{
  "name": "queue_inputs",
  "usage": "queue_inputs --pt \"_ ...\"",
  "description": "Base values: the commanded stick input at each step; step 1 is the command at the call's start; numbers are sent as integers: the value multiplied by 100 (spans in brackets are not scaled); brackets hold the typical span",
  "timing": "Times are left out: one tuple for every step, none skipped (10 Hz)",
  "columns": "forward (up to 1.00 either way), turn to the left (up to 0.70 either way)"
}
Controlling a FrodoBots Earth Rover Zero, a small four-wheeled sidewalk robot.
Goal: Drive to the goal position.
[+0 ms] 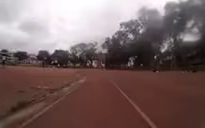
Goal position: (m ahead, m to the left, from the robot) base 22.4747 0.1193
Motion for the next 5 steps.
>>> queue_inputs --pt "70 4" --pt "70 6" --pt "70 6" --pt "70 12" --pt "70 6"
